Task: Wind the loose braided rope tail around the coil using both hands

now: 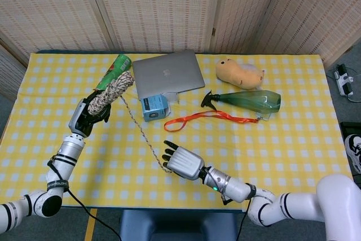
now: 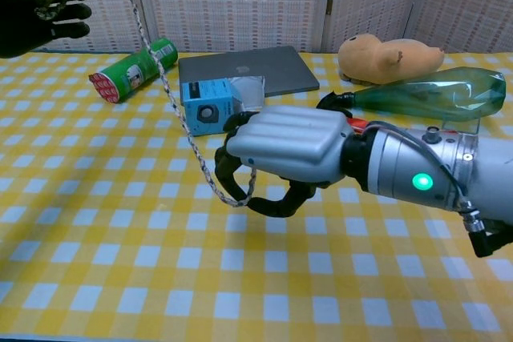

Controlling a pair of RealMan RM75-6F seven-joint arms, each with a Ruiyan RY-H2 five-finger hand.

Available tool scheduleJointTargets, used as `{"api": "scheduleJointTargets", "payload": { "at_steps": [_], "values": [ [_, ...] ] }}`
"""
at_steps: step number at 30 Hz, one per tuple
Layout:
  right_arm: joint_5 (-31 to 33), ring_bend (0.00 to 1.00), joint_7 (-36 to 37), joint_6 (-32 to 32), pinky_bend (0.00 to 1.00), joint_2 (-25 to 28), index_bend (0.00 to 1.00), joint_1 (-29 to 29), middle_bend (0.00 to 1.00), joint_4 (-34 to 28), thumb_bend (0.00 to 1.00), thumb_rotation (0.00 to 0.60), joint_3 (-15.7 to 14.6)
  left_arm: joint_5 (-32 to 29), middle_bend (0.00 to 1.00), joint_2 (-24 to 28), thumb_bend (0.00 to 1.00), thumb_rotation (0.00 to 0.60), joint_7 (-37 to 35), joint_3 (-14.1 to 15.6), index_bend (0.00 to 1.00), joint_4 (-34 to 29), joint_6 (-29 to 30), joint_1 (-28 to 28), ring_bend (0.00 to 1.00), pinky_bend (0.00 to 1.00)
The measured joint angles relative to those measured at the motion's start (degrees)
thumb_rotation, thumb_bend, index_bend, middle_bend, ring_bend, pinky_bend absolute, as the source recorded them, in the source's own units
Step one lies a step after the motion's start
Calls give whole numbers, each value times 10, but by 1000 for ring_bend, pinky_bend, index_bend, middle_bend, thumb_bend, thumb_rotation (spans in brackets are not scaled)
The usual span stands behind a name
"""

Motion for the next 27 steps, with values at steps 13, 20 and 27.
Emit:
{"api": "scheduleJointTargets", "payload": {
  "at_steps": [13,20,27],
  "values": [
    [11,290,-91,27,107,106,795,13,384,-142,522,600,74,-26,739,-76,803,600,204,-16,815,60,56,18,692,774],
    [56,275,-137,38,107,133,796,32,363,-179,522,600,134,21,741,-98,803,600,233,-6,817,87,60,30,687,773],
    [108,264,-164,39,107,127,795,59,352,-178,522,600,171,83,746,-104,803,600,237,19,822,99,57,40,687,772]
  ]
}}
